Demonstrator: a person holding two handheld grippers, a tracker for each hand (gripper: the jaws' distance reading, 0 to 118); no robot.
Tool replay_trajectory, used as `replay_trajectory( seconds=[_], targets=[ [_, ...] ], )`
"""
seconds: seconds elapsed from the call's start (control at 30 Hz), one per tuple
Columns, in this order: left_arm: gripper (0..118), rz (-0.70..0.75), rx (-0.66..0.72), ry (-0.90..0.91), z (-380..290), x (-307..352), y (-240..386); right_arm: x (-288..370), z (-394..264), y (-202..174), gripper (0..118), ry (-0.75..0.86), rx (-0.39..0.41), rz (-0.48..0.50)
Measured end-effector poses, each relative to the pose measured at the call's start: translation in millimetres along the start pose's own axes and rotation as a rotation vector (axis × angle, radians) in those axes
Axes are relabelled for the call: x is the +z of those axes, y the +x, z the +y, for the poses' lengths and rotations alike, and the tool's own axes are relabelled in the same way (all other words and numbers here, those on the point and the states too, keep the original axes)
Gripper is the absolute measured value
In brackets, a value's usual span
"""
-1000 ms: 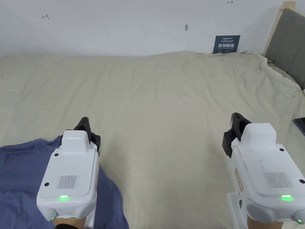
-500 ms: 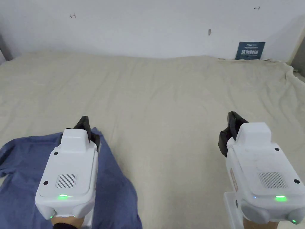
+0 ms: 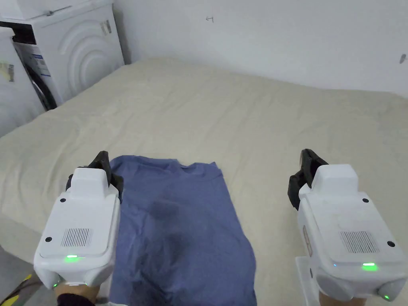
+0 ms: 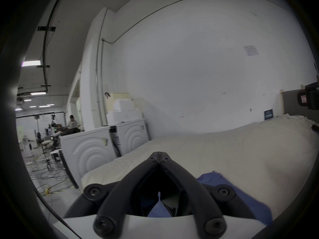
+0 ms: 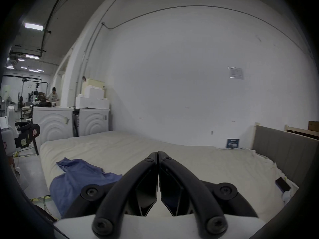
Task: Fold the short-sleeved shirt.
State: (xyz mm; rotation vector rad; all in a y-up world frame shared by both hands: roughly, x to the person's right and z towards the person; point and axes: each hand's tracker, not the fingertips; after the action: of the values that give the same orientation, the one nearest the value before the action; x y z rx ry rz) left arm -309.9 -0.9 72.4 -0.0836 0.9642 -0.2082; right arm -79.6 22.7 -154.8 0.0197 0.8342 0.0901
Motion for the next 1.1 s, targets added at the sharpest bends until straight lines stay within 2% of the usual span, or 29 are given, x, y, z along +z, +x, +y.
replay_trajectory(
  seconds=[0.3,0.5,0.7,0.9,1.0,1.1],
  targets=[
    [0,0.108,0.004,-0.031,-9.2,11.1,-45.4,-15.9,-1.4,-44.7,0,-0.004,0.004,0.105],
    [0,0.115,0.002,-0.038,-12.2,11.9,-45.0,-16.2,1.2,-44.7,0,0.002,-0.004,0.112],
    [0,0.061,0.022,-0.063,-11.1,1.7,-32.7,-15.8,1.0,-33.4,0,0.0,0.009,0.096],
    [0,-0.039,0.054,-0.23,-8.3,-37.4,-11.8,-18.8,0.3,-19.9,0,-0.005,0.017,0.067],
    [0,-0.109,0.066,-0.355,-14.3,-64.4,1.1,-22.2,-0.8,-13.4,0,-0.011,0.024,0.053],
    [0,-0.162,0.069,-0.552,-24.6,-97.0,17.5,-26.0,-3.5,-6.3,0,-0.022,0.029,0.036]
  ],
)
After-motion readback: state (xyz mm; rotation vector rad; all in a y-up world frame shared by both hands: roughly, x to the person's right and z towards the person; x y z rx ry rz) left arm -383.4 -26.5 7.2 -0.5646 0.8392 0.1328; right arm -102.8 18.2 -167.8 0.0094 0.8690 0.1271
